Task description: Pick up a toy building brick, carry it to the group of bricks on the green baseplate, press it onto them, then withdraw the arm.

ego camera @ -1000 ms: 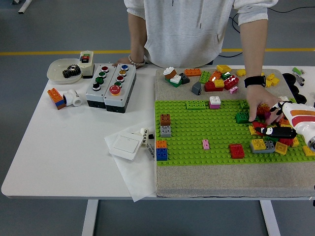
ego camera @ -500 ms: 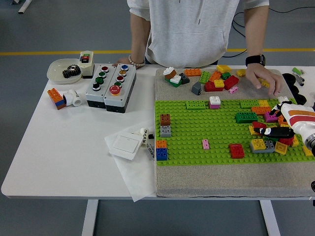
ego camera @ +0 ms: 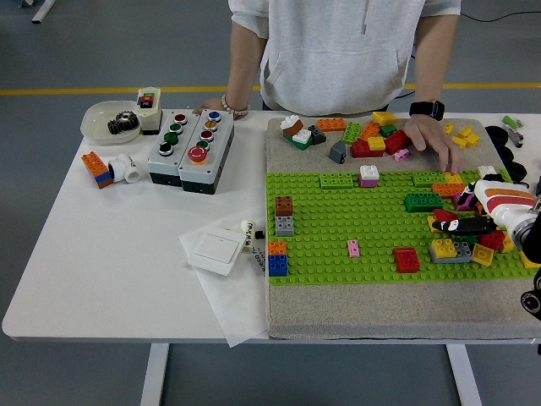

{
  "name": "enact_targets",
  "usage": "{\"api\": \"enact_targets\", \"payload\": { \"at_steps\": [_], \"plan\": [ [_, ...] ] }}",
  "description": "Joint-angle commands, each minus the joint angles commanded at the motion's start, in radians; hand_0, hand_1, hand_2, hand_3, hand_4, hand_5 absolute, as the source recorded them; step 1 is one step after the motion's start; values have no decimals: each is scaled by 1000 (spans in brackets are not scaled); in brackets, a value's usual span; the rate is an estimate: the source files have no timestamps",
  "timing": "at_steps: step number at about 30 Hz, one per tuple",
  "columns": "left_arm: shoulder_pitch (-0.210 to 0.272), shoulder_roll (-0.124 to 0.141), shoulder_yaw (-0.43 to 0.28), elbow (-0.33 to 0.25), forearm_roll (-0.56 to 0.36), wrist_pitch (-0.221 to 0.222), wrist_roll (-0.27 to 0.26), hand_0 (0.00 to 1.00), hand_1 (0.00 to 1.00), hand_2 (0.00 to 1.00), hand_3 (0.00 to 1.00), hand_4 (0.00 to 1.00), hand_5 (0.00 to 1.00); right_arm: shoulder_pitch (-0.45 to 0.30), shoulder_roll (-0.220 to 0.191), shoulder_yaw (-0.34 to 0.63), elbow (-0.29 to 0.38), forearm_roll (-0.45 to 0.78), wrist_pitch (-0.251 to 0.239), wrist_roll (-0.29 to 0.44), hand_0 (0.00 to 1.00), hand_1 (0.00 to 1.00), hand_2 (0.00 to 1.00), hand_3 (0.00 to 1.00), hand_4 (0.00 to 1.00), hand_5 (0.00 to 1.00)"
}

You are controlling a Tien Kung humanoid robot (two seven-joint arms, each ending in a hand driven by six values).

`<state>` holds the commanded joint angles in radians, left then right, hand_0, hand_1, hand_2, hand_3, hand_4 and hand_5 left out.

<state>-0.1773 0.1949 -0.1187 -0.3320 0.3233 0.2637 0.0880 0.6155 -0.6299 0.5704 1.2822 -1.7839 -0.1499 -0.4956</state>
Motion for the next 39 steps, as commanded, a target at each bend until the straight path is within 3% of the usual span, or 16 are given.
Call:
{"api": "enact_targets", "payload": {
  "at_steps": [12, 39],
  "plan": [
    [2, 1, -4, -1, 8, 0, 3, 752, 750, 740, 588, 613, 643, 48, 24, -59, -66, 12, 17, 8, 332, 464, 579, 589, 998, 706],
    [-8, 2, 1, 0, -1, 1, -1, 752, 750, 740, 589, 614, 643, 71, 25, -93, -88, -46, 35, 59, 217, 396, 503, 515, 980, 689]
  ]
}}
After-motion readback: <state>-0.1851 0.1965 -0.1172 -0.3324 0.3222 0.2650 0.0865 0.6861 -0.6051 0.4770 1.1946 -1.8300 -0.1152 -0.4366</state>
